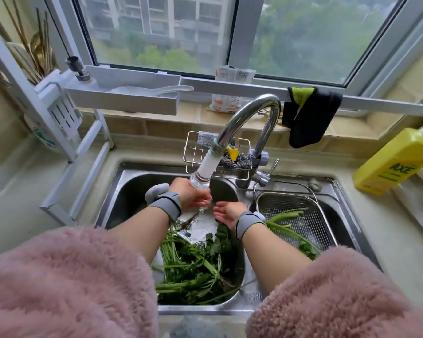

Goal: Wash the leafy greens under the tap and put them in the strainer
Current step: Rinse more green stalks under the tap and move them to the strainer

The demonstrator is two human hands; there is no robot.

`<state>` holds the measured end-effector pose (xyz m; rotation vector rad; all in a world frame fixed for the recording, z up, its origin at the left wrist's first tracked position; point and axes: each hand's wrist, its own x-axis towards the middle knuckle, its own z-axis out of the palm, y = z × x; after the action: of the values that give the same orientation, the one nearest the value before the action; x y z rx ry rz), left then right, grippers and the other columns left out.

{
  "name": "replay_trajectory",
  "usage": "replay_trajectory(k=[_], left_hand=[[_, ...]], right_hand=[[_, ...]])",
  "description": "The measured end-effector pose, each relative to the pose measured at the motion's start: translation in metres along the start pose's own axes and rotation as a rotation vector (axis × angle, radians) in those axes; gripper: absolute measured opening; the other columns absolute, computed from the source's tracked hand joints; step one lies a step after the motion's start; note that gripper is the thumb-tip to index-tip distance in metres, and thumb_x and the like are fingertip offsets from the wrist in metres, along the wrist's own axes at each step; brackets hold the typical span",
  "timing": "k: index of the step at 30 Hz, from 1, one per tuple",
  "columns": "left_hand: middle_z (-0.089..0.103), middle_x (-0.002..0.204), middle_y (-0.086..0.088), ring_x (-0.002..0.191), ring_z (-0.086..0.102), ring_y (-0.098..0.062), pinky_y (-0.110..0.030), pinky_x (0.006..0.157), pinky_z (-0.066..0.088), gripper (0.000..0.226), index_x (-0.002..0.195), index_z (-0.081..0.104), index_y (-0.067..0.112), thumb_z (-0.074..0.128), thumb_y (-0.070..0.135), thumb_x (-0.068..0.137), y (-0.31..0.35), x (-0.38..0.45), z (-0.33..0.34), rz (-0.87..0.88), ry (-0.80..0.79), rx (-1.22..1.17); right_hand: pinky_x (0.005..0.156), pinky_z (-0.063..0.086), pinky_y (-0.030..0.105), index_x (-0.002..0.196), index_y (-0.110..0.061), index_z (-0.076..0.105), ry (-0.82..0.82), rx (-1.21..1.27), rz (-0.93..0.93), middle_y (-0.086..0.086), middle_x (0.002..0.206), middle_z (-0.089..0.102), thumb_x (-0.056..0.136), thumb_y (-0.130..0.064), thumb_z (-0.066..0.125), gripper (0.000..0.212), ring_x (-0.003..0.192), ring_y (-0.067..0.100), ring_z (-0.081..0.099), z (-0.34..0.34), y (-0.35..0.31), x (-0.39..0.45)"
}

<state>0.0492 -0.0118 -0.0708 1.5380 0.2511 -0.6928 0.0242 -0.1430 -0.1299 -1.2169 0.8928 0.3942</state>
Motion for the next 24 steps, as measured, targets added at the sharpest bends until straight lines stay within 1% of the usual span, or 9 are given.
replay_trajectory(k=[1,3,6,9,11,14,17,20,24], left_hand=[[0.066,0.057,-0.008,0.045,0.062,-0.013,-0.02,0.046,0.054,0.005,0.087,0.063,-0.006,0.064,-0.004,0.083,0.0,0.003,-0.004,0.019,0.042,0.075],[0.064,0.047,-0.001,0.039,0.059,-0.008,-0.019,0.044,0.052,0.005,0.085,0.064,-0.006,0.063,-0.001,0.085,-0.009,0.007,-0.017,0.027,0.12,0.22],[0.066,0.061,-0.001,0.063,0.062,-0.01,-0.021,0.064,0.049,0.009,0.089,0.071,-0.001,0.068,-0.001,0.08,-0.019,0.009,-0.034,0.045,0.174,0.512],[0.063,0.067,-0.003,0.068,0.057,-0.013,-0.02,0.064,0.047,0.006,0.081,0.072,0.005,0.071,0.0,0.077,-0.033,0.007,-0.049,0.008,0.198,0.629],[0.062,0.06,-0.001,0.058,0.055,-0.011,-0.02,0.06,0.047,0.014,0.066,0.067,0.008,0.072,0.003,0.078,-0.042,0.009,-0.054,-0.039,0.206,0.637],[0.062,0.049,-0.003,0.053,0.056,-0.013,-0.028,0.069,0.052,0.024,0.06,0.064,0.006,0.074,0.016,0.079,-0.057,0.013,-0.059,-0.095,0.243,0.621],[0.07,0.078,-0.011,0.072,0.056,-0.018,-0.029,0.079,0.051,0.015,0.082,0.074,0.001,0.067,0.014,0.085,-0.07,0.02,-0.073,-0.096,0.262,0.678],[0.066,0.087,-0.014,0.08,0.059,-0.022,-0.027,0.076,0.049,0.018,0.098,0.071,-0.003,0.064,0.008,0.086,-0.077,0.026,-0.085,-0.095,0.269,0.686],[0.071,0.097,-0.014,0.098,0.065,-0.03,-0.032,0.088,0.052,0.021,0.096,0.072,-0.001,0.062,0.016,0.088,-0.089,0.034,-0.103,-0.114,0.309,0.773]], right_hand=[[0.111,0.033,0.033,0.132,0.009,0.041,-0.024,0.006,-0.009,0.025,0.137,0.045,0.097,0.01,0.025,0.039,0.128,0.034,0.046,0.003,-0.002,-0.002],[0.1,0.043,0.033,0.131,0.01,0.043,-0.088,0.055,-0.028,0.023,0.117,0.058,0.092,0.018,0.029,0.042,0.109,0.032,0.058,0.014,0.0,-0.007],[0.097,0.044,0.032,0.125,0.014,0.045,-0.157,0.155,-0.056,0.014,0.083,0.055,0.089,0.023,0.035,0.039,0.08,0.025,0.058,0.025,-0.001,-0.011],[0.09,0.049,0.023,0.116,0.016,0.05,-0.145,0.17,-0.084,0.017,0.079,0.057,0.093,0.013,0.038,0.026,0.088,0.03,0.065,0.033,0.001,-0.012],[0.069,0.055,0.015,0.125,0.018,0.043,-0.118,0.132,-0.056,0.022,0.084,0.059,0.098,0.003,0.037,0.032,0.069,0.022,0.071,0.034,0.007,-0.009],[0.086,0.054,0.029,0.125,0.013,0.047,-0.024,-0.348,-0.026,0.027,0.118,0.059,0.098,-0.003,0.039,0.032,0.104,0.031,0.065,0.032,0.031,0.007],[0.094,0.049,0.033,0.118,0.002,0.059,-0.016,-1.128,-0.097,0.02,0.122,0.061,0.093,-0.002,0.044,0.03,0.118,0.031,0.055,0.034,0.064,0.022],[0.082,0.045,0.03,0.124,-0.004,0.053,-0.09,-1.326,-0.017,0.015,0.124,0.056,0.094,-0.001,0.04,0.033,0.121,0.031,0.052,0.052,0.092,0.021],[0.095,0.044,0.036,0.138,-0.003,0.036,-0.229,-1.432,-0.02,0.018,0.133,0.049,0.097,-0.005,0.036,0.041,0.119,0.032,0.051,0.083,0.128,0.033]])
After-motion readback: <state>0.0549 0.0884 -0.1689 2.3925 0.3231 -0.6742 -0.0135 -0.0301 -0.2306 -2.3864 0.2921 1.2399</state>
